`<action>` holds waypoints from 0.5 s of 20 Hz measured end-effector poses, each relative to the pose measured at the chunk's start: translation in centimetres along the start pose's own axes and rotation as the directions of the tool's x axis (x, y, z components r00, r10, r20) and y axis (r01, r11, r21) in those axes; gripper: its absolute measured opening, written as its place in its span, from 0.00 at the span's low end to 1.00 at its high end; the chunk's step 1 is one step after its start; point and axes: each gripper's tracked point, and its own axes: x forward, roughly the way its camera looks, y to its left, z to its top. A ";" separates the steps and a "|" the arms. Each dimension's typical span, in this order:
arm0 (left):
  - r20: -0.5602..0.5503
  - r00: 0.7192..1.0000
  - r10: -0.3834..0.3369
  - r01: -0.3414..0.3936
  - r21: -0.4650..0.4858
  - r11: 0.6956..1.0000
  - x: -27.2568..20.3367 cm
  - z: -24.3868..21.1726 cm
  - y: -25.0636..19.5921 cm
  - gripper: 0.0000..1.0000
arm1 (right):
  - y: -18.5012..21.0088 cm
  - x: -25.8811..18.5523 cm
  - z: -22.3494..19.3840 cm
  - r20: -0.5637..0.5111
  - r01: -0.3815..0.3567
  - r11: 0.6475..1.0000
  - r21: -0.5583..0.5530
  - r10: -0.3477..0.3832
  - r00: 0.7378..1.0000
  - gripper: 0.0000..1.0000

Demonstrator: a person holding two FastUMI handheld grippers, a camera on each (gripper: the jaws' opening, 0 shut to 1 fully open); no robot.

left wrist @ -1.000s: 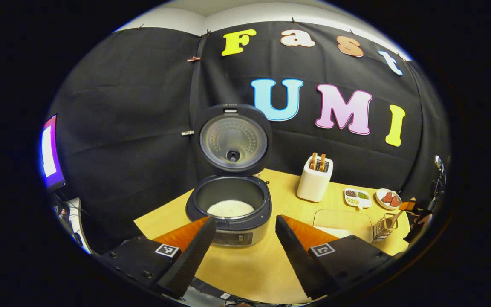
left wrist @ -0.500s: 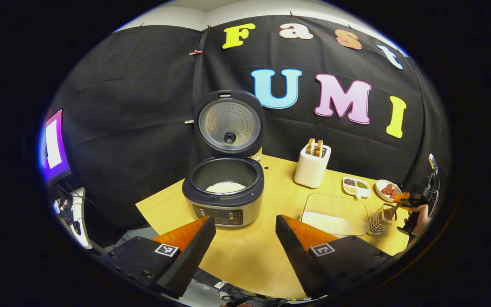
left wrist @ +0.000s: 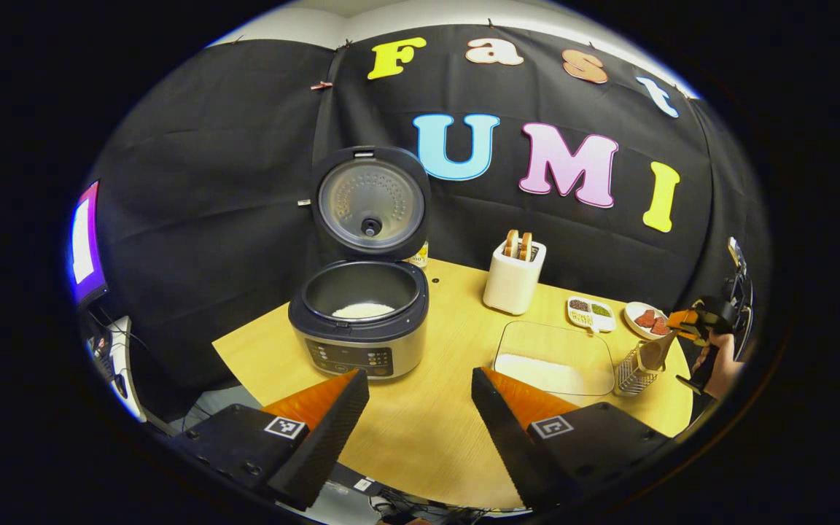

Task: Close the left gripper, press the button to open the rice cooker; take a wooden spoon from the chopstick holder with the right hand, scoop a spoonful of rice and pour it into the rice cooker, then put the wooden spoon back into the chopstick holder.

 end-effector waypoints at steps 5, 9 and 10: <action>0.004 0.999 -0.035 0.035 0.028 0.999 1.6 0.5 1.8 0.96 | 2.2 -4.0 2.9 0.070 0.002 1.000 0.003 -0.003 0.998 0.13; 0.045 0.994 -0.099 0.094 0.116 0.989 2.7 1.9 3.2 0.96 | 6.4 -7.7 3.8 0.102 -0.046 0.999 -0.021 0.048 0.994 0.13; 0.038 0.992 -0.118 0.114 0.106 0.988 2.9 1.9 3.6 0.96 | 7.7 -8.5 3.7 0.105 -0.061 0.998 -0.033 0.064 0.992 0.13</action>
